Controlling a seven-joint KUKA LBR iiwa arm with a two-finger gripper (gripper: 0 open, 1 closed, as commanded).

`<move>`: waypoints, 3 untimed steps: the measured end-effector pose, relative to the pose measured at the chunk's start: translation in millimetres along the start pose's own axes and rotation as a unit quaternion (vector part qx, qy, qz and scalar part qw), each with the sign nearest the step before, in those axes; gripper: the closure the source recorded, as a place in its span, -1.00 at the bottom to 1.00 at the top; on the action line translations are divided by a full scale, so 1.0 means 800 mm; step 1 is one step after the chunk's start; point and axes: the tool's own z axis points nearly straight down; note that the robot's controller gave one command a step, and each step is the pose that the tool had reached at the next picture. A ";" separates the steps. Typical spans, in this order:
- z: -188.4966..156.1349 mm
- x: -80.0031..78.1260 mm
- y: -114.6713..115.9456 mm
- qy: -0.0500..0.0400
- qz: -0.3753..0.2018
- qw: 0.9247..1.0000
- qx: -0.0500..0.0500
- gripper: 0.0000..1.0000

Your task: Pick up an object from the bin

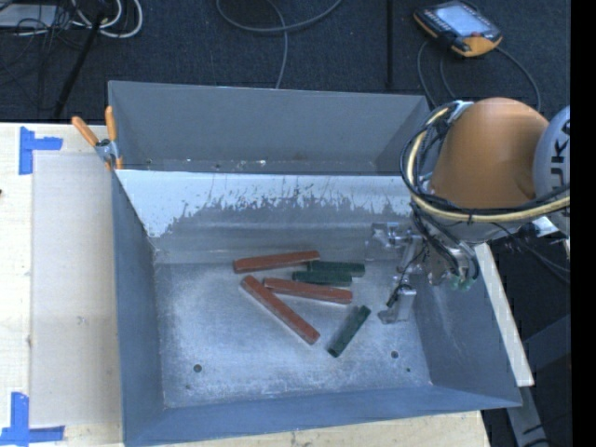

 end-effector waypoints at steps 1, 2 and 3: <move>0.000 0.000 0.000 0.000 0.000 1.000 0.000 -1.00; 0.028 -0.014 -0.010 -0.004 -0.061 0.998 0.001 -1.00; 0.107 0.000 -0.005 -0.002 -0.187 0.982 0.001 -1.00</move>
Offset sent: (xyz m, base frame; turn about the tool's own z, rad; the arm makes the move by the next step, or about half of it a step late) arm 0.0406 -0.0379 -0.1152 -0.5085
